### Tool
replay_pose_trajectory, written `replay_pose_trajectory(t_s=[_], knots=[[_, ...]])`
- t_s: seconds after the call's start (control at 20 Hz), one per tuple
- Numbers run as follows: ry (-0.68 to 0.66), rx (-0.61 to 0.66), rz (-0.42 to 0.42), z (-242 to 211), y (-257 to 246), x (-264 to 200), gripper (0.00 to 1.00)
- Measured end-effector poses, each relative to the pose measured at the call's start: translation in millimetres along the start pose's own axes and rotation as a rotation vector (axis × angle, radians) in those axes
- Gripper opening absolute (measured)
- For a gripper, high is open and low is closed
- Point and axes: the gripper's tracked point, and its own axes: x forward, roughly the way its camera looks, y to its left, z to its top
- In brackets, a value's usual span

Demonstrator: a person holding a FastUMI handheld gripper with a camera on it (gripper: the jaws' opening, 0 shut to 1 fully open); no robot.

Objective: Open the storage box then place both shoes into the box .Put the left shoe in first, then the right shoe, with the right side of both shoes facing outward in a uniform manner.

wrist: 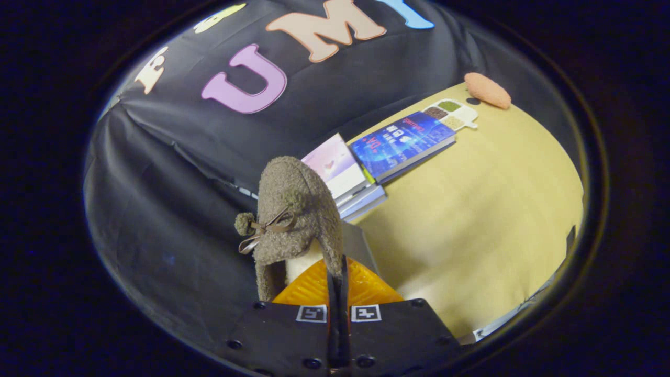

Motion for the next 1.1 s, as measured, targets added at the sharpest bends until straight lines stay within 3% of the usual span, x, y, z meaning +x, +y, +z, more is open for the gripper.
replay_pose_trajectory(t_s=[0.5, 0.7, 0.85, 0.95, 1.1], knots=[[0.106, -0.018, -0.043, -57, 12, 25, 0.04], [0.119, 0.004, -0.068, -62, 1, 30, 0.13], [0.102, 0.031, -0.035, -55, 7, 29, 0.18], [0.09, 0.05, -0.02, -45, 7, 29, 0.12], [0.086, 0.057, -0.014, -41, 7, 25, 0.12]])
